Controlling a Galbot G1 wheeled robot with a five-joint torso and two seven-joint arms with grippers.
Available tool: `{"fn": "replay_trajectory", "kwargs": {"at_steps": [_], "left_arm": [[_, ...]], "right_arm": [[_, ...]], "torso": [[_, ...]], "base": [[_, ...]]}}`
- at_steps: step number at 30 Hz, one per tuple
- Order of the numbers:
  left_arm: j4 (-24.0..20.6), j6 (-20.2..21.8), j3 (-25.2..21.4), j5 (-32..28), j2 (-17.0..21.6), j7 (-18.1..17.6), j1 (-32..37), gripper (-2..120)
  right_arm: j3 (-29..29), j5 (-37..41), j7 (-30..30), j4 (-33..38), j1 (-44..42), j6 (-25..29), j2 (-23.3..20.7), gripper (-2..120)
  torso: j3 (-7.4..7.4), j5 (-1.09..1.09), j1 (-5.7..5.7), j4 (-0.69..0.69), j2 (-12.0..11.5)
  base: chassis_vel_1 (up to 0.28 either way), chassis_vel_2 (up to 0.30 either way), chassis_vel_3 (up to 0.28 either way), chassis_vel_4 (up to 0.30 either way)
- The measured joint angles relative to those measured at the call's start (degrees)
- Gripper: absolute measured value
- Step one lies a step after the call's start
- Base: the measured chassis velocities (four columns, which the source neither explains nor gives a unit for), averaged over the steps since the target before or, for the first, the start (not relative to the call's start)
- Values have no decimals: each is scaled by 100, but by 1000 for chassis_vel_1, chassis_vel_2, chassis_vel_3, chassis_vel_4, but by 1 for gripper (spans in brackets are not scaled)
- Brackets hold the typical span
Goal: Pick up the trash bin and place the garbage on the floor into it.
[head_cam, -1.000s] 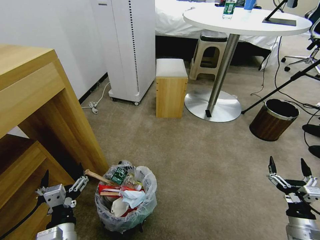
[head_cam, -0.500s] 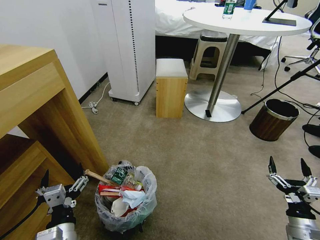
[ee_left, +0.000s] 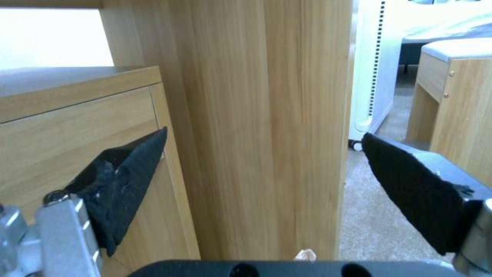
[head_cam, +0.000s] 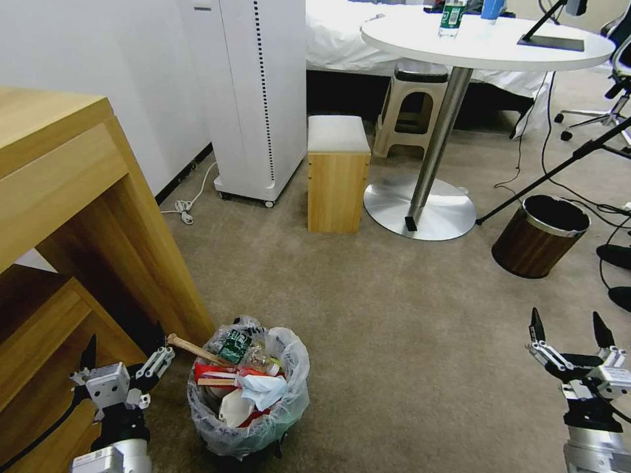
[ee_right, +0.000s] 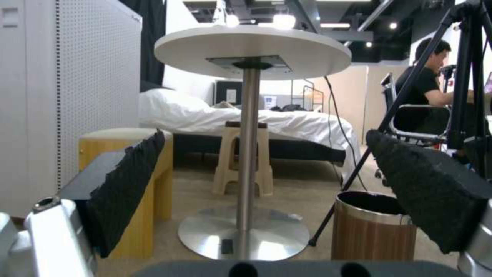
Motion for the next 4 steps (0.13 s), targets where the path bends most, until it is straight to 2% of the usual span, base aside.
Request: {"fn": "replay_trajectory", "kwargs": {"at_steps": [4], "left_arm": [[1, 0, 0, 0, 0, 0, 0, 100]], "right_arm": [[0, 0, 0, 0, 0, 0, 0, 100]], "torso": [[0, 0, 0, 0, 0]], "base": [[0, 0, 0, 0]]}}
